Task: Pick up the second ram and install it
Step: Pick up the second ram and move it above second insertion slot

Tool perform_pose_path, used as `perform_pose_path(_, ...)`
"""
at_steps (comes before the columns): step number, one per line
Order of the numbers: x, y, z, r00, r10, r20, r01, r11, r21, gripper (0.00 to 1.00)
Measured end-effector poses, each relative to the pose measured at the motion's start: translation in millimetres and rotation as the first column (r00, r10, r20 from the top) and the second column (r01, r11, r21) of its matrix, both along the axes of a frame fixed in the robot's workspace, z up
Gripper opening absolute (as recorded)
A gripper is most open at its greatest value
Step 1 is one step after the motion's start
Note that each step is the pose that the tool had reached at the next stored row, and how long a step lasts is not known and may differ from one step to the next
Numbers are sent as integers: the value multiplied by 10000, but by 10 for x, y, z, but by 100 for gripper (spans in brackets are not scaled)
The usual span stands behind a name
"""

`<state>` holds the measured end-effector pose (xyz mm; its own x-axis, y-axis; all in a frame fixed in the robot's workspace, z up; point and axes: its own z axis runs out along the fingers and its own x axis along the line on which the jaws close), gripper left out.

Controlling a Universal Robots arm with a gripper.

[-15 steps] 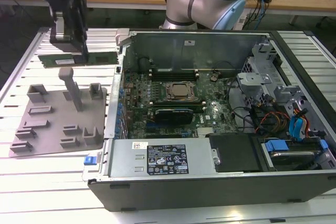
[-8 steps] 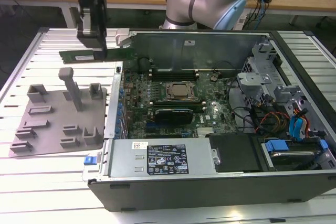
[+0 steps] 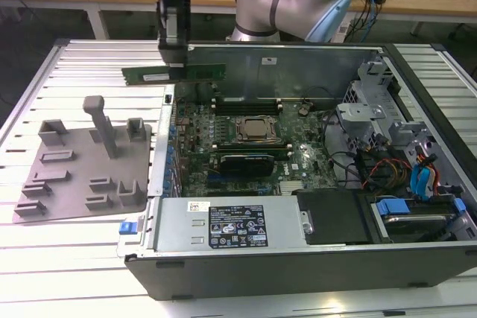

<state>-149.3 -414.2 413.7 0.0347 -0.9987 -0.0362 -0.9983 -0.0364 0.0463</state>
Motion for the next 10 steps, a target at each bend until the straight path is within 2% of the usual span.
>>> perform_pose_path(2, 74, 15, -1, 10000, -2, -2, 2, 10000, 0, 11)
perform_pose_path(8, 415, 82, -6, 10000, -2, -13, 2, 10000, -5, 11)
perform_pose_path(10, 479, 94, -7, 10000, -1, -15, 1, 10000, -5, 11)
